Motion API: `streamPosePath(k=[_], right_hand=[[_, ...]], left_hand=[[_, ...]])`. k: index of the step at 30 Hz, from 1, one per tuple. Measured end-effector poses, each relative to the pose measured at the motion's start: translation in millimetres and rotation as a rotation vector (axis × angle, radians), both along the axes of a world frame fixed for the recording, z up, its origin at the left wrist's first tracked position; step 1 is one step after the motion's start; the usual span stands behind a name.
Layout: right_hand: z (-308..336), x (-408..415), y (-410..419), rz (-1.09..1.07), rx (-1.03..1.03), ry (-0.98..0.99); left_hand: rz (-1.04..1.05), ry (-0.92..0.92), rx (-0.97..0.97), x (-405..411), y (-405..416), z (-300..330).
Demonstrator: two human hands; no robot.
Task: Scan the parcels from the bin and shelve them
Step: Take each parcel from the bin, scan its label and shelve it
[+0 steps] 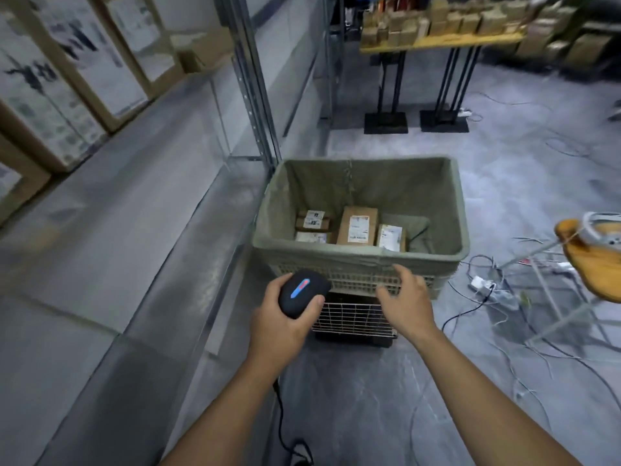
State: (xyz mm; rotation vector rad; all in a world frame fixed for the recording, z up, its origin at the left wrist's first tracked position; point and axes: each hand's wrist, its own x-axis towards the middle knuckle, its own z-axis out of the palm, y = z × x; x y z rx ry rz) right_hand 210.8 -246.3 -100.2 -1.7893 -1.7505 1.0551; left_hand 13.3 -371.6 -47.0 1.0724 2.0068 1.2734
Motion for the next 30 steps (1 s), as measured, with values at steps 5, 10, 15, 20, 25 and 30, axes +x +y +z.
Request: streamPosePath(k=[5, 10, 15, 20, 25, 30], right_hand=[[-5, -4, 36, -0.068, -0.013, -0.017], [-6, -18, 80, -0.151, -0.006, -0.047], [-8, -31, 124, -0.223, -0.032, -0.091], [-25, -36, 166, -0.250, -0.072, -0.131], [-54, -37, 212, -0.240, -0.148, -0.179], [-105, -36, 267, -0.200, -0.254, -0.261]], left_hand=[[-0.056, -0.003, -0.008, -7, 51, -13], [-0.128, -0.040, -0.002, -25, 113, -30], [-0.169, -0.109, 0.012, -37, 177, -39], [-0.222, -0.136, -0.022, -45, 227, -53], [-0.235, -0.117, -0.084, -44, 260, -67], [-0.233, -0.159, -0.158, -33, 294, -87]])
